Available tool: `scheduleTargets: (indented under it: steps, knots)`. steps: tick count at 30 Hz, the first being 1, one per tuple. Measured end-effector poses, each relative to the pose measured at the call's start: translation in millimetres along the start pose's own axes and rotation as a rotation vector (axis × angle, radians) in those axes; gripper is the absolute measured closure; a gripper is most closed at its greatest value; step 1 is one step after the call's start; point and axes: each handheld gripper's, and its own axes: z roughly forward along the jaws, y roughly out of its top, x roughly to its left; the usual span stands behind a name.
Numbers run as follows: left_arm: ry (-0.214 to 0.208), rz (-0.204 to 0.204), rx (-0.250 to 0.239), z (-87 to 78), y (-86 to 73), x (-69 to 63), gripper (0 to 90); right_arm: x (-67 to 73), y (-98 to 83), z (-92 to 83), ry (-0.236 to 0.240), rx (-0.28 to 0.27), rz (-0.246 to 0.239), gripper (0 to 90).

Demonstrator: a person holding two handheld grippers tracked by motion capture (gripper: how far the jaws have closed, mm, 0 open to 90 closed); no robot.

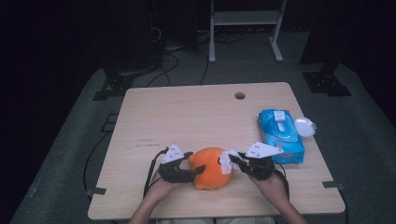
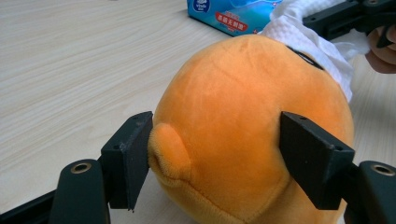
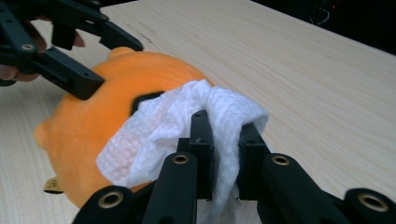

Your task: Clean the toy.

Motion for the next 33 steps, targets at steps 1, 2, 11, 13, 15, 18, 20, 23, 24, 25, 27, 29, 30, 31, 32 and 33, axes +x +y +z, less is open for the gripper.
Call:
scheduleTargets:
  steps: [1, 2, 11, 13, 15, 18, 20, 23, 24, 25, 27, 29, 30, 31, 32, 33]
  knots:
    - [0.005, 0.012, 0.007, 0.5, -0.1, -0.3, 28.3, 0.2, -0.1, -0.5, 0.003, -0.006, 0.003, 79.8]
    - [0.005, 0.012, 0.007, 0.5, -0.1, -0.3, 28.3, 0.2, -0.1, -0.5, 0.003, -0.006, 0.003, 79.8]
    - [0.021, 0.075, 0.007, -1.8, 1.6, -2.8, 26.3, 14.8, 5.3, 0.7, 0.069, -0.028, -0.022, 79.8]
    - [0.031, 0.11, -0.008, -3.9, 6.4, -6.5, 23.5, 18.3, 5.0, 0.6, 0.062, -0.024, -0.034, 79.7]
    - [0.054, 0.163, -0.007, -3.6, 7.3, -11.4, 23.9, 21.6, 5.9, 0.8, 0.065, -0.029, -0.039, 79.7]
    - [0.05, 0.167, -0.001, -3.2, 5.8, -11.0, 26.3, 21.3, 6.3, 1.3, 0.068, -0.03, -0.041, 79.7]
    - [0.052, 0.187, 0.005, -2.1, 4.4, -12.1, 30.6, 14.1, 5.3, 1.0, 0.071, -0.019, -0.025, 79.8]
    - [0.054, 0.193, 0.017, -2.3, 4.0, -12.1, 31.9, 3.8, 3.0, -0.4, 0.026, 0.001, -0.017, 79.8]
    - [0.05, 0.188, 0.019, -2.5, 3.5, -11.4, 31.9, 3.8, 3.0, -0.4, 0.026, 0.001, -0.017, 79.8]
    - [0.042, 0.176, 0.022, -3.4, 1.7, -9.0, 31.8, -3.7, -1.7, -0.6, 0.006, 0.018, 0.006, 79.8]
    - [0.032, 0.165, 0.024, -3.8, 0.1, -7.0, 31.8, -4.7, -3.4, -1.9, 0.02, 0.015, 0.031, 79.8]
    - [0.033, 0.163, 0.029, -3.9, -0.5, -6.3, 31.8, 1.8, 1.1, -3.2, 0.039, -0.006, 0.015, 79.7]
    - [0.03, 0.161, 0.029, -4.0, -1.2, -5.5, 31.8, 1.8, 1.1, -3.2, 0.039, -0.006, 0.015, 79.7]
    - [0.025, 0.152, 0.028, -4.2, -2.1, -4.1, 31.8, 10.0, 6.6, -4.9, 0.074, -0.028, -0.007, 79.7]
    - [0.024, 0.152, 0.028, -4.3, -2.3, -3.8, 31.8, 13.1, 8.1, -4.7, 0.08, -0.031, -0.023, 79.7]
    - [0.022, 0.151, 0.028, -4.4, -2.4, -3.6, 31.8, 14.8, 8.2, -4.0, 0.076, -0.028, -0.031, 79.7]
